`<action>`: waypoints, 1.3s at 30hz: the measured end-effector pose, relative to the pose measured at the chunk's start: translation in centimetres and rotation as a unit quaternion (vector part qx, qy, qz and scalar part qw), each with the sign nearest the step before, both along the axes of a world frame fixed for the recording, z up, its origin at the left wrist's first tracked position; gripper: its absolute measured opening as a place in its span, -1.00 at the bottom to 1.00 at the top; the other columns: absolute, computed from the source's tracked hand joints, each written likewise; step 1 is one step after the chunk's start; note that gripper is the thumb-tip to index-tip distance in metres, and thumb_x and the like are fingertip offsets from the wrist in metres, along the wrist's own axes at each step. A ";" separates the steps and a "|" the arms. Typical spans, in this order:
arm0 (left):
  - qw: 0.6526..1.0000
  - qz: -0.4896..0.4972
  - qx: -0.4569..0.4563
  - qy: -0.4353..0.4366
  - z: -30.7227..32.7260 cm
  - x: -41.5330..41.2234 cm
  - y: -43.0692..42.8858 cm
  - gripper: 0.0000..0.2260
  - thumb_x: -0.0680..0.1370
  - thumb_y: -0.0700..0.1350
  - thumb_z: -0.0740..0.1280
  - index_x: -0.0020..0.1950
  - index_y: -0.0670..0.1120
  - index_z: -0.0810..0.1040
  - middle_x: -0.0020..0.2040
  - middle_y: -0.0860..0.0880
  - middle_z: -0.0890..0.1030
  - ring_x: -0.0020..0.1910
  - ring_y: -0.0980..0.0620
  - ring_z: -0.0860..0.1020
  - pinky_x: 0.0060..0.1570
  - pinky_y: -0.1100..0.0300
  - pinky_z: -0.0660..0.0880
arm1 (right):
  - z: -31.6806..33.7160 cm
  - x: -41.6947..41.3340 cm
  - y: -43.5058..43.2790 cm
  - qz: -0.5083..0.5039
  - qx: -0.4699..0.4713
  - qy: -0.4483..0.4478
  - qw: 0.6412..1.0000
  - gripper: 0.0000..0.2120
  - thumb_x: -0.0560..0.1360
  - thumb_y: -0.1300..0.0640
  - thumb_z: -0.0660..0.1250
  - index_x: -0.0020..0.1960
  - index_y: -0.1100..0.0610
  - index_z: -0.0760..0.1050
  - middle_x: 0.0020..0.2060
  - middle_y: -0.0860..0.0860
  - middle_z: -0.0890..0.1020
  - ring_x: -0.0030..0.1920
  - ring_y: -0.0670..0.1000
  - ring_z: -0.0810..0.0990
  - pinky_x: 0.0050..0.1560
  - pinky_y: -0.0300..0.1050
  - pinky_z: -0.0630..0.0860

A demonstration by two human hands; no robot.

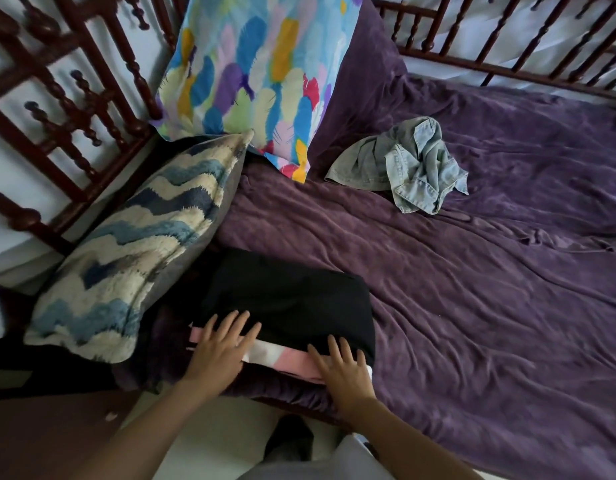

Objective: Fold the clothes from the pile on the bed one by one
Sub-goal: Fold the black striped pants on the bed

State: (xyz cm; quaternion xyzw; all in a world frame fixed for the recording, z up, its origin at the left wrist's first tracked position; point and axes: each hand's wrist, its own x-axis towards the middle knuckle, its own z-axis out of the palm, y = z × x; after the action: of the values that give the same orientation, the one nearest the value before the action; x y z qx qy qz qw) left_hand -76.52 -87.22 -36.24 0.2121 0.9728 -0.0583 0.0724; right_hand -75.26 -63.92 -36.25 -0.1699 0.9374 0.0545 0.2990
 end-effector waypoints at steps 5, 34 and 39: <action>0.999 -0.016 -0.009 0.042 -0.1 -1.4 -1.1 -0.28 -0.07 -0.32 0.61 0.10 -0.12 0.66 0.06 -0.20 0.65 0.00 -0.20 0.64 -0.06 -0.23 0.52 | 0.0 -1.5 1.8 -0.001 -0.050 0.133 0.990 -0.42 0.35 0.15 0.44 0.35 0.03 0.40 0.13 0.19 0.52 0.07 0.16 0.54 -0.02 -0.07 0.52; 0.861 -0.388 0.240 0.224 14.1 -2.3 51.4 -0.64 -0.06 -0.33 0.55 -0.32 -0.14 0.63 -0.42 -0.03 0.59 -0.47 -0.05 0.57 -0.47 0.21 0.48 | 15.9 19.7 47.3 -0.248 0.066 0.515 0.818 -0.63 0.06 0.23 0.45 -0.13 0.09 0.67 -0.31 0.01 0.63 -0.38 0.05 0.61 -0.47 -0.29 0.49; 0.831 -0.460 0.247 0.190 15.0 2.4 63.0 -0.70 -0.02 -0.31 0.51 -0.35 -0.11 0.61 -0.46 0.00 0.55 -0.51 -0.04 0.53 -0.52 0.26 0.42 | 17.5 27.2 54.6 -0.330 0.109 0.485 0.803 -0.51 -0.08 0.27 0.62 -0.16 0.08 0.67 -0.32 0.01 0.63 -0.41 0.05 0.60 -0.52 -0.26 0.47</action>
State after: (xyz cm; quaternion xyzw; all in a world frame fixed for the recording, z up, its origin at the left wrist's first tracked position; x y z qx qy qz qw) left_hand -74.11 -24.23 -21.19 0.6308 0.7392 0.1183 -0.2043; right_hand -48.05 -9.35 -18.78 0.2318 0.9475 0.1294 -0.1780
